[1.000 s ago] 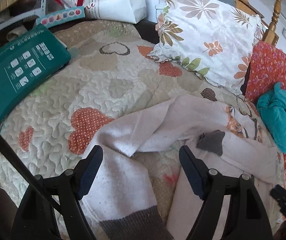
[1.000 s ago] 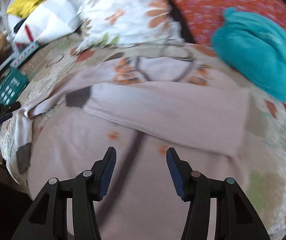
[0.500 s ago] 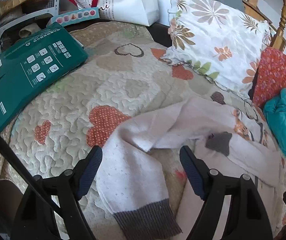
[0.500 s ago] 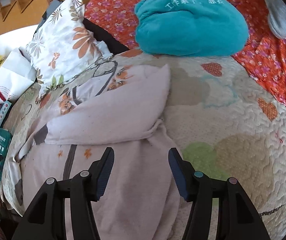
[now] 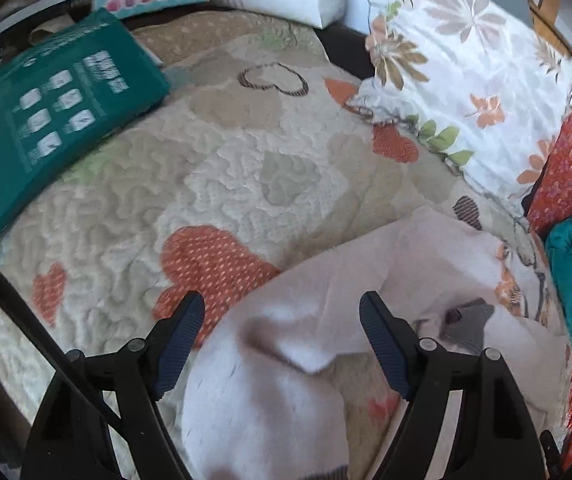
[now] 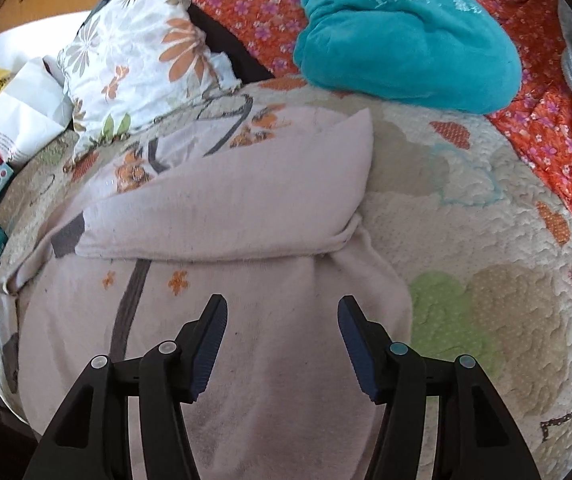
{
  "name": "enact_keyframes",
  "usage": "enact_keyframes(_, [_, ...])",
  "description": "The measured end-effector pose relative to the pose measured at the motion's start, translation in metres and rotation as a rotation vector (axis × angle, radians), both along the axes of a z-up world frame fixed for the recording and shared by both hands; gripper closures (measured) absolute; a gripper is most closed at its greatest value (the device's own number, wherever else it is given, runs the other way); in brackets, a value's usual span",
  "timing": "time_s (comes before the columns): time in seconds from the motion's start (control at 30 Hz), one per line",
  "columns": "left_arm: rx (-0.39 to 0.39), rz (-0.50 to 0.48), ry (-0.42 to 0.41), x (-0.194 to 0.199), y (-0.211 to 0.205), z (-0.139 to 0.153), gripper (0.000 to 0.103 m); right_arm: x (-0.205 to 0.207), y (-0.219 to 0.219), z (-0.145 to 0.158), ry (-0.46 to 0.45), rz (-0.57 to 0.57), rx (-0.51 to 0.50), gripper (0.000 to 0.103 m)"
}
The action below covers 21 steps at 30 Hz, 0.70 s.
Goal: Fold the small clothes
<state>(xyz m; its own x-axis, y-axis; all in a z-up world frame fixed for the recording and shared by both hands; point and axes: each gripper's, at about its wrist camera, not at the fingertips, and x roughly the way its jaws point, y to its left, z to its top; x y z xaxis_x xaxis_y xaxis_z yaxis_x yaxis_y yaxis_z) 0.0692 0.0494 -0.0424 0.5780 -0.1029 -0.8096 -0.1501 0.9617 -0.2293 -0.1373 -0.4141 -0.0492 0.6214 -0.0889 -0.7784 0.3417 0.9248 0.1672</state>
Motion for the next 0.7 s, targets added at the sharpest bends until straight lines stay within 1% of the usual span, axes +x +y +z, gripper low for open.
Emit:
enact_keyframes(0.13, [0.077,-0.094,0.001,0.023,-0.024,-0.008,0.024,0.004,0.003,-0.010,0.032,0.006,-0.005,0.041])
enact_keyframes(0.2, [0.155,-0.147,0.025,0.033,-0.041,-0.016,0.025,0.006,0.002,-0.014,0.042,0.005,0.001,0.041])
enact_keyframes(0.23, [0.177,-0.150,0.034,0.036,-0.044,-0.019,0.029,0.006,0.002,-0.016,0.047,0.001,0.004,0.040])
enact_keyframes(0.27, [0.208,-0.148,0.049,0.039,-0.048,-0.023,0.040,0.007,0.001,-0.018,0.050,-0.002,0.002,0.040])
enact_keyframes(0.33, [0.270,-0.125,0.085,0.045,-0.051,-0.031,0.052,0.008,0.001,-0.018,0.049,0.000,-0.006,0.038])
enact_keyframes(0.37, [0.279,-0.115,0.086,0.047,-0.049,-0.031,0.055,0.009,0.002,-0.018,0.050,0.004,-0.010,0.036])
enact_keyframes(0.4, [0.278,-0.097,0.083,0.048,-0.047,-0.030,0.056,0.010,0.003,-0.019,0.051,0.009,-0.017,0.035])
enact_keyframes(0.53, [0.224,-0.024,0.076,0.044,-0.032,-0.022,0.056,0.014,0.010,-0.020,0.063,0.031,-0.067,0.032])
enact_keyframes(0.63, [0.241,0.014,0.050,0.035,-0.024,-0.013,0.056,0.015,0.016,-0.020,0.070,0.046,-0.107,0.031])
enact_keyframes(0.7, [0.221,0.024,0.031,0.028,-0.018,-0.005,0.055,0.014,0.020,-0.019,0.068,0.058,-0.128,0.031])
